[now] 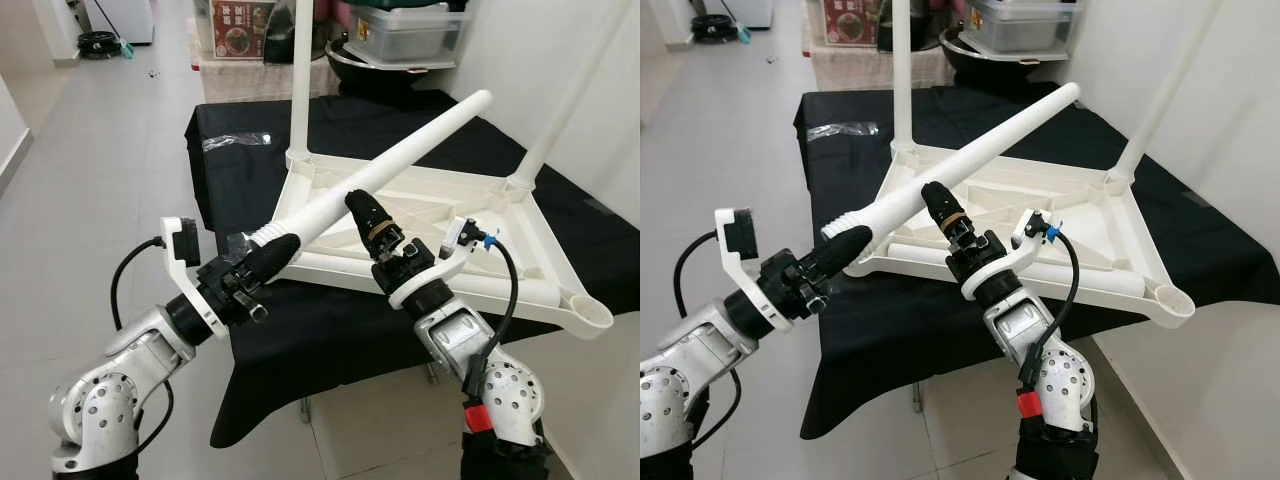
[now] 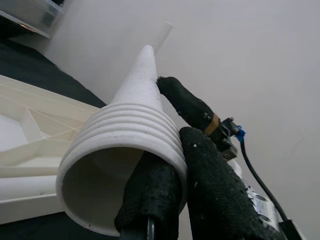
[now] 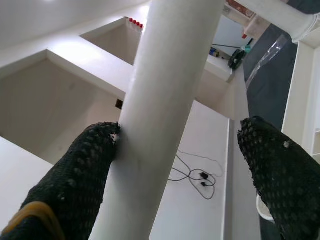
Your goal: Building children table
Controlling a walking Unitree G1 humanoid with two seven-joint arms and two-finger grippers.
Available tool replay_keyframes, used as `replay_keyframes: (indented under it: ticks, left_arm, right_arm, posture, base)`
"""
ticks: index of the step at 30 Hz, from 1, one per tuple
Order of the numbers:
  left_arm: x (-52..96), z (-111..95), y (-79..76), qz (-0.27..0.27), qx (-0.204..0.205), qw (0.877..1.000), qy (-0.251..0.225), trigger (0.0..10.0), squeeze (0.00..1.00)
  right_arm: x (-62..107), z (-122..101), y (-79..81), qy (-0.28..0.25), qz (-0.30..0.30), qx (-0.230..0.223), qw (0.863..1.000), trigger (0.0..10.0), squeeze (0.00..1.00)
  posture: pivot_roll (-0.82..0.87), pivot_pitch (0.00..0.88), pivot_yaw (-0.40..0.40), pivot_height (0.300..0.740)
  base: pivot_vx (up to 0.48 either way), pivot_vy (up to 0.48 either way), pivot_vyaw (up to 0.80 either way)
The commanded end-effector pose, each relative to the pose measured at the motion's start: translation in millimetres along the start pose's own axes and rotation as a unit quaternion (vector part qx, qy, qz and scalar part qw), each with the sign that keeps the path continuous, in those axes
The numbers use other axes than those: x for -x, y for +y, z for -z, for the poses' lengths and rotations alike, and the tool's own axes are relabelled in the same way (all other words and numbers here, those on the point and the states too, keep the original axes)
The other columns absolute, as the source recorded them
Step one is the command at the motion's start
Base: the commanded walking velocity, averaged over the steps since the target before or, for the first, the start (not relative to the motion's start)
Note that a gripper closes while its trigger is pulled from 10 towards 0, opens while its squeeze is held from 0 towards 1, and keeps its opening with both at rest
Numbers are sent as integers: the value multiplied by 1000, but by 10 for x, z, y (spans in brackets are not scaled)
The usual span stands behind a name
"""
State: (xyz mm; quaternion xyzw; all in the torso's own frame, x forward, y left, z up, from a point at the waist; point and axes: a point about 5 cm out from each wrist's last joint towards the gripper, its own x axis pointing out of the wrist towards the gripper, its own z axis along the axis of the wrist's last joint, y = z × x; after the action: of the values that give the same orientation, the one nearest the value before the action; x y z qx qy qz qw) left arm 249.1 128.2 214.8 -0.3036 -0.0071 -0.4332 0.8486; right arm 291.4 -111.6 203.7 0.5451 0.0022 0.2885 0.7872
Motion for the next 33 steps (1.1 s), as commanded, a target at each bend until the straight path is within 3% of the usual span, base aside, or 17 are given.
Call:
replay_keyframes:
  ticks: [1, 15, 33]
  left_arm:
    - [-16, 58, -124, 22, 9, 1000, 9, 10000, 0]
    - [113, 166, -183, 4, 25, 999, 28, 10000, 0]
    - [98, 244, -260, 16, 46, 998, 37, 10000, 0]
  right_arm:
    - [-176, 48, 158, -3, -41, -52, 998, 10000, 0]
    - [-236, -29, 202, 9, -64, -83, 994, 10000, 0]
    - [-184, 91, 233, 51, -87, -112, 989, 10000, 0]
  posture:
    - [51, 37, -102, 740]
    - [52, 51, -108, 740]
    - [50, 62, -109, 740]
  base:
    - [0, 0, 0]
    - [0, 0, 0]
    - [0, 0, 0]
